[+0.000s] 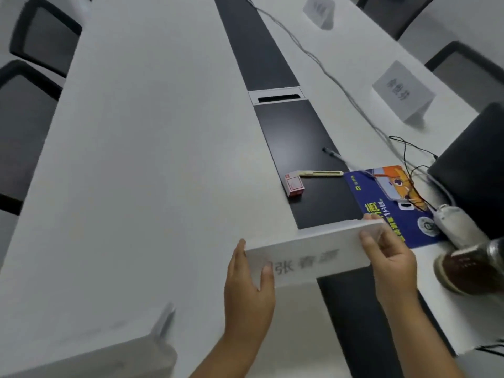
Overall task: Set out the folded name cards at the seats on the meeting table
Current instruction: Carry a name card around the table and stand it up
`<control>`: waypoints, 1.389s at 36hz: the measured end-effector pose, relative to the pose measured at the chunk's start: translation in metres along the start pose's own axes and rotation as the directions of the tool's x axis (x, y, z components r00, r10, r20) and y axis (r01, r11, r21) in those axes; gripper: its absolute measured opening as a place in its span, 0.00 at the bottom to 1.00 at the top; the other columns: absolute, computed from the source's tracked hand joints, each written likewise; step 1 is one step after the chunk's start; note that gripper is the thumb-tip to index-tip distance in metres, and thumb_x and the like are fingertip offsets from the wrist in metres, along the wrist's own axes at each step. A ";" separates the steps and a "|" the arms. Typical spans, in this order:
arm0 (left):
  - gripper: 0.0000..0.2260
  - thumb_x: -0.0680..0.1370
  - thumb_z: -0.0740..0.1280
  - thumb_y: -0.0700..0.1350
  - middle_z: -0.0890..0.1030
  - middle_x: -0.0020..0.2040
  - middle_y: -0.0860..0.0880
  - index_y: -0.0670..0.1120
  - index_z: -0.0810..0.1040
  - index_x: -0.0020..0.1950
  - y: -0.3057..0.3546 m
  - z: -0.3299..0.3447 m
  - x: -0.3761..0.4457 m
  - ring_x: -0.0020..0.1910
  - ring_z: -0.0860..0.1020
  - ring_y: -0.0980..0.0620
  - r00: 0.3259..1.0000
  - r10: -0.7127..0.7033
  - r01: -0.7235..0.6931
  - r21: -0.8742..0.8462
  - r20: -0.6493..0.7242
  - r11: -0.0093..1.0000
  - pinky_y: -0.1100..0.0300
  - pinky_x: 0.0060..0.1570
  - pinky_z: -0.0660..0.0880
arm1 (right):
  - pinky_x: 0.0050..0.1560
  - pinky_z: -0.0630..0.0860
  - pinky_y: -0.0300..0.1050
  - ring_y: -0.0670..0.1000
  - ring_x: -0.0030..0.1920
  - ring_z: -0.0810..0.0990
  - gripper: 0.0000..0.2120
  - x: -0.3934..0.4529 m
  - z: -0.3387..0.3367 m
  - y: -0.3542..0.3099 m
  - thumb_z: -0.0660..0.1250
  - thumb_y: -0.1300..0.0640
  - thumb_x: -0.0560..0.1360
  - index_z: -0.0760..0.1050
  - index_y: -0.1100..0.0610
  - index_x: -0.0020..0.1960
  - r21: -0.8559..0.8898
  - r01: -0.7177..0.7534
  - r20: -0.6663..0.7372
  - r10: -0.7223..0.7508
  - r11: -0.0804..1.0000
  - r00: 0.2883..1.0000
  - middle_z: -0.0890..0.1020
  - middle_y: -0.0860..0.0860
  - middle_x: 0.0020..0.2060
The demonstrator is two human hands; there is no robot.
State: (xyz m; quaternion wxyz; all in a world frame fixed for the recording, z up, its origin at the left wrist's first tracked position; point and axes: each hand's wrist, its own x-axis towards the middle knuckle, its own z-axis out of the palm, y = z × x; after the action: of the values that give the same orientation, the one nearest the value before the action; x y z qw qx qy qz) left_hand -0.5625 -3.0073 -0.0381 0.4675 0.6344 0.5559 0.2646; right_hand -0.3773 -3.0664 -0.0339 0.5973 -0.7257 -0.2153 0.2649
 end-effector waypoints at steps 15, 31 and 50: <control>0.19 0.79 0.56 0.43 0.68 0.60 0.54 0.48 0.61 0.70 0.002 0.094 0.057 0.53 0.68 0.57 0.970 -0.222 0.213 -0.093 -0.099 0.973 0.68 0.47 0.72 | 0.54 0.75 0.47 0.51 0.61 0.72 0.23 0.111 -0.021 0.049 0.66 0.56 0.72 0.68 0.54 0.66 -0.206 -0.092 0.134 0.121 0.974 0.984 0.73 0.53 0.63; 0.15 0.73 0.65 0.39 0.77 0.61 0.44 0.44 0.74 0.60 -0.003 0.078 0.074 0.56 0.73 0.54 0.981 -0.107 0.099 -0.055 -0.161 0.994 0.61 0.56 0.69 | 0.58 0.75 0.54 0.53 0.60 0.72 0.20 0.142 -0.032 0.049 0.68 0.59 0.70 0.72 0.52 0.62 -0.280 -0.088 0.241 0.159 0.956 0.957 0.75 0.56 0.59; 0.16 0.72 0.66 0.39 0.77 0.61 0.43 0.42 0.74 0.60 -0.006 0.077 0.084 0.56 0.73 0.52 0.989 -0.069 0.062 -0.056 -0.130 0.997 0.61 0.56 0.69 | 0.54 0.76 0.48 0.51 0.58 0.73 0.18 0.141 -0.035 0.052 0.68 0.60 0.70 0.73 0.53 0.60 -0.266 -0.077 0.210 0.135 0.961 0.968 0.76 0.51 0.53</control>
State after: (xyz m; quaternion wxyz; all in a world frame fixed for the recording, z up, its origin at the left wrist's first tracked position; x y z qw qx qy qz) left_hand -0.4792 -2.9503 -0.0910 0.4542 0.5847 0.5991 0.3048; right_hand -0.2471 -3.0145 -0.0976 0.4553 -0.7723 -0.2747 0.3475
